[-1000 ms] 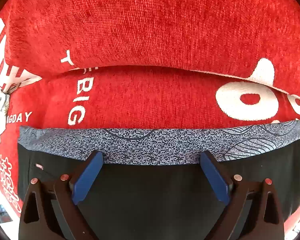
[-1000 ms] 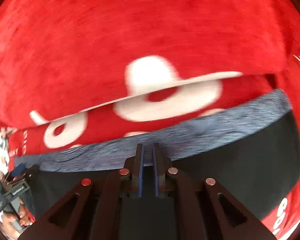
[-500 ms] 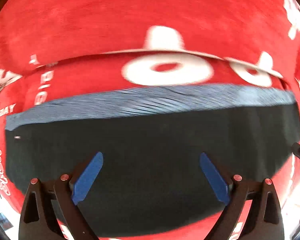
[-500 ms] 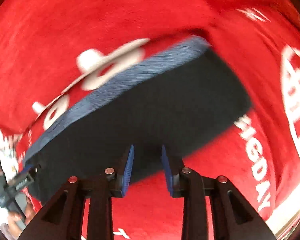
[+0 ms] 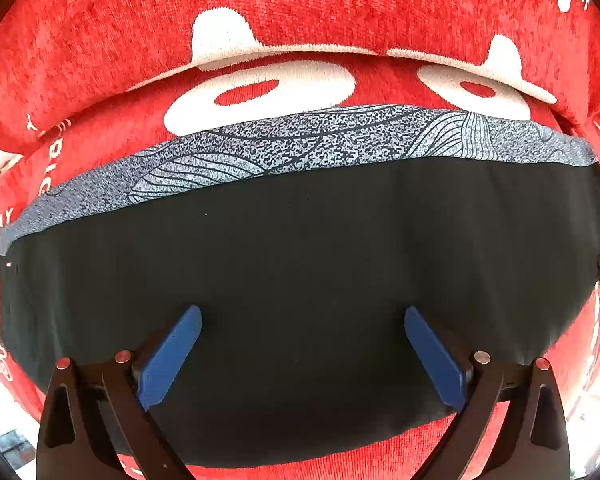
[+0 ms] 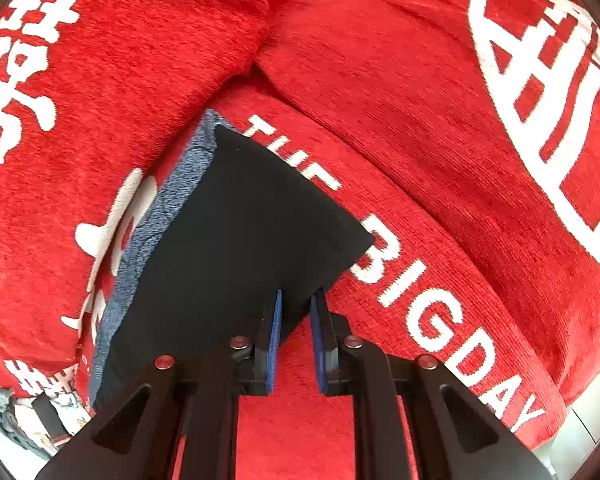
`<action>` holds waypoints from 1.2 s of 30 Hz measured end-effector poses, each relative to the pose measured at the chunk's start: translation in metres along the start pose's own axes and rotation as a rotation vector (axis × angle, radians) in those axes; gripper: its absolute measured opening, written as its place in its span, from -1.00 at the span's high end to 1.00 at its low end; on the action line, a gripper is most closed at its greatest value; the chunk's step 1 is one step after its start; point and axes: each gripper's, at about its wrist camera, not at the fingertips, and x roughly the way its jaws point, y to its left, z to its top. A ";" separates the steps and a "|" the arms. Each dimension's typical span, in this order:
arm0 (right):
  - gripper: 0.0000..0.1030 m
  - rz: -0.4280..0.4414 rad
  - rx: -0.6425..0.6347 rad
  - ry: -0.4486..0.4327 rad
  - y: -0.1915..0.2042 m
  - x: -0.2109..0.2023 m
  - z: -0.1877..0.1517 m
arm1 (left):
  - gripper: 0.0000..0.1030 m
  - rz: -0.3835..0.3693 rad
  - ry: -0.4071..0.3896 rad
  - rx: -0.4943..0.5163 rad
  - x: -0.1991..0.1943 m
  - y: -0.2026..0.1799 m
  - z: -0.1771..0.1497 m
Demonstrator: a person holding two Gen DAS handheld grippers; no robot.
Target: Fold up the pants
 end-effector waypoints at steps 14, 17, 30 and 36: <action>0.22 0.068 -0.120 0.098 0.006 -0.006 -0.043 | -0.99 0.027 -0.004 -0.045 -0.003 -0.009 -0.005; 0.21 0.090 -0.121 0.117 0.012 0.001 -0.046 | -0.99 0.031 -0.006 -0.046 -0.007 -0.014 -0.010; 0.10 0.173 -0.096 0.133 0.016 0.011 -0.045 | -0.99 0.057 -0.012 -0.013 -0.011 -0.019 0.000; 0.10 0.248 -0.038 0.106 0.006 0.012 -0.040 | -0.99 0.071 -0.007 0.003 -0.015 -0.025 0.004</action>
